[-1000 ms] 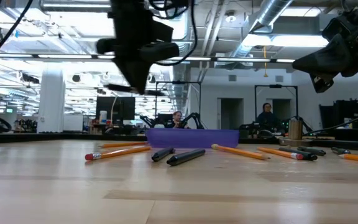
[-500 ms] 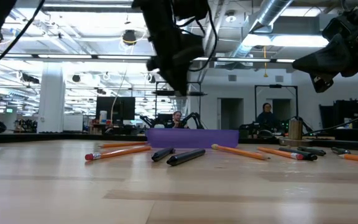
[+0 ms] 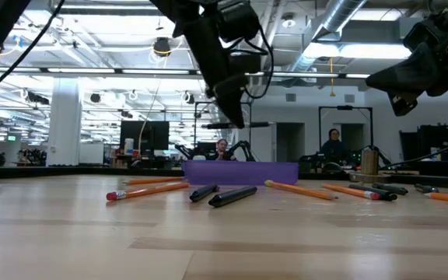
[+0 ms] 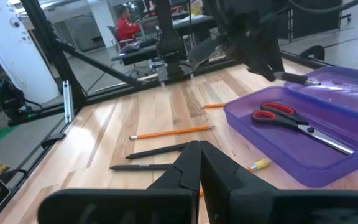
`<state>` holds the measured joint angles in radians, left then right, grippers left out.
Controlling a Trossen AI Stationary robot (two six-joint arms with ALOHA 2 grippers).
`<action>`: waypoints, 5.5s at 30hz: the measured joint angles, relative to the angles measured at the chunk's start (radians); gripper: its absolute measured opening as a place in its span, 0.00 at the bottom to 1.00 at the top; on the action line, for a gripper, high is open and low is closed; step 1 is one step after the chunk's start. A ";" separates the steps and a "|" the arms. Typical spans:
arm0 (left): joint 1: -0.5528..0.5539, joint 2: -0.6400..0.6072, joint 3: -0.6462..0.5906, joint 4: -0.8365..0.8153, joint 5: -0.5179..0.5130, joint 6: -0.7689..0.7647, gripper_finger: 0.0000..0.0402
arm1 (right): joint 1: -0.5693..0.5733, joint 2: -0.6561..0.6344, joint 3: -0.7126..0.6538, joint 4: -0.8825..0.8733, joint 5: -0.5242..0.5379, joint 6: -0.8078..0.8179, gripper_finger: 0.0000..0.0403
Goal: Pick & place school supplies into a supply box
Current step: Put the black pen into the purple supply box, then put the yellow pencil into the purple supply box
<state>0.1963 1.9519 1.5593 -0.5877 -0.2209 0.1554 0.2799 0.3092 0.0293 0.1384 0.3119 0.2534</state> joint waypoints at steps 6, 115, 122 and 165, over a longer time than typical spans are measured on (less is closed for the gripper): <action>0.003 0.084 0.002 0.036 0.036 0.018 0.09 | 0.000 -0.003 0.000 -0.029 0.000 -0.001 0.00; 0.133 -0.302 -0.511 -0.039 0.101 -0.831 0.26 | 0.000 -0.002 0.001 -0.105 -0.053 0.002 0.00; 0.108 -0.245 -0.511 -0.018 0.076 -0.794 0.26 | 0.000 -0.002 0.001 -0.109 -0.056 0.010 0.00; 0.077 -0.064 -0.460 -0.095 0.050 -0.874 0.03 | 0.000 -0.002 0.000 -0.108 -0.056 0.011 0.00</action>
<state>0.2733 1.8881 1.0988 -0.6829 -0.1707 -0.7181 0.2802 0.3073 0.0296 0.0303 0.2554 0.2646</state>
